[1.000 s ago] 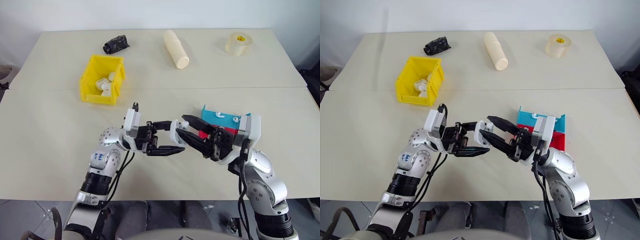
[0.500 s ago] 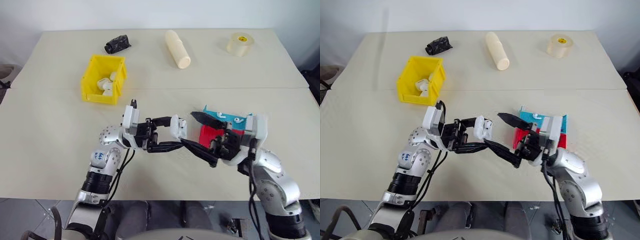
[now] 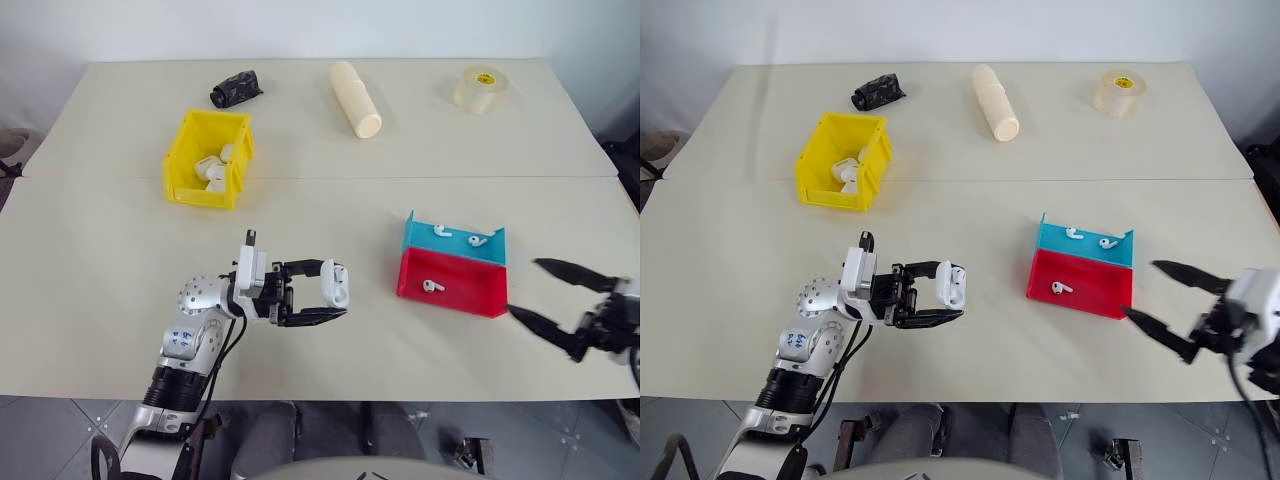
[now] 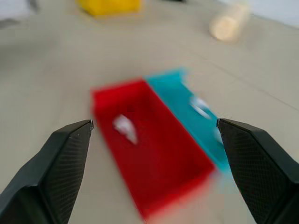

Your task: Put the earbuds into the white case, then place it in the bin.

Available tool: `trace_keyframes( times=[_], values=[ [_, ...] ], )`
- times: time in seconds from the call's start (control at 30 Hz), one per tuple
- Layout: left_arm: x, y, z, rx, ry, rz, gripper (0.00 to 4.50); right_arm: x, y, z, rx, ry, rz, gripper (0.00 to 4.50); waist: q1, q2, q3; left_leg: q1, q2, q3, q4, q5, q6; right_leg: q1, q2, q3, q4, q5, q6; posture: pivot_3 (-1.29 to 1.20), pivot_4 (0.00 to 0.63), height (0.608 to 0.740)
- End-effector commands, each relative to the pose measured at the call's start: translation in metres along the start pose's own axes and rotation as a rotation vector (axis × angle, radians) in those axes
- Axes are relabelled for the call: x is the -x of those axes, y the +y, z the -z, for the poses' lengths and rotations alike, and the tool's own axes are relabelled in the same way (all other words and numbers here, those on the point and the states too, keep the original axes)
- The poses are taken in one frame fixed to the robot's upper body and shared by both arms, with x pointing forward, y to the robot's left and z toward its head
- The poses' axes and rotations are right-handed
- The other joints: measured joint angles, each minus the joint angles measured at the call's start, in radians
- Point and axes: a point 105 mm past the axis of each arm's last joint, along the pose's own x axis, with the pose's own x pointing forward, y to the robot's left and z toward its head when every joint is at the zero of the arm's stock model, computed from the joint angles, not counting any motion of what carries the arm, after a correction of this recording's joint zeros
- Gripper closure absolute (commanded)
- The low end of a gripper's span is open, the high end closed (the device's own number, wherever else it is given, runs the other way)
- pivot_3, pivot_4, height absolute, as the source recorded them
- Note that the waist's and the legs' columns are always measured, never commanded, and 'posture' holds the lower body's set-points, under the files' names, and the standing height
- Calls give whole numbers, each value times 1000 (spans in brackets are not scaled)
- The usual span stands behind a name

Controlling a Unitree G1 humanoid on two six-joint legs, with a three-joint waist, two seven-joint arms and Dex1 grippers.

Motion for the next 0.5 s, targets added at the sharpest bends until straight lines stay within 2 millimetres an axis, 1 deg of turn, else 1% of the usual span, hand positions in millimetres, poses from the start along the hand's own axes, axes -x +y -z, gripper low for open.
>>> trace_keyframes(
  times=[0.03, 0.07, 0.13, 0.3, 0.33, 0.4, 0.43, 0.5],
  values=[
    [-5, -1, -11, -73, -20, -1, 1700, 8, -9, 2, 75, 45, -5, 60, -3, 0, 0, 0, 0, 0, 0, 0, 0, 0, 0, 0, 0, 0, 0, 0, 150, 740],
    [-6, -1, -11, -76, -20, -3, 1700, 7, -10, 3, 80, 62, -18, 60, -4, 1, 0, 0, 0, 0, 0, 0, 0, 0, 1, 0, 0, 0, 0, 0, 150, 740],
    [-7, -2, -10, -82, -20, -6, 1700, -3, -14, -1, 115, 84, -44, 60, -7, 1, 0, 1, 1, 1, 0, 0, 0, 0, 0, 0, 0, 0, 0, 0, 150, 740],
    [-7, -1, -10, -88, -22, -9, 1700, -38, -27, -12, 126, 234, -83, 60, -4, 2, 0, 0, 3, 2, 0, 0, 0, -1, 0, 1, 1, 0, 0, 0, 150, 740],
    [-8, -1, -10, -89, -24, -11, 1700, -44, -28, -15, 131, 257, -98, 60, -2, 2, 0, 0, 3, 1, 0, 0, 0, -2, 0, 1, 0, 0, 0, 0, 150, 740],
    [-10, 0, -10, -89, -33, -10, 1700, -58, -29, -27, 152, 278, -145, 60, -1, 2, 0, -1, 3, 1, 0, 0, 0, -2, -1, 0, 0, 0, 0, 0, 150, 740],
    [-12, 0, -10, -88, -37, -9, 1700, -62, -31, -29, 167, 314, -155, 60, 1, 2, 0, -1, 2, 1, 1, 0, 0, -2, -1, 0, 0, 0, 0, 0, 150, 740],
    [-16, -1, -10, -86, -47, -3, 1700, -70, -42, -25, 204, 420, -132, 60, 3, 2, 0, -2, 2, 0, 1, 0, 0, -2, -2, 0, 0, 0, 0, 0, 150, 740]
  ],
)
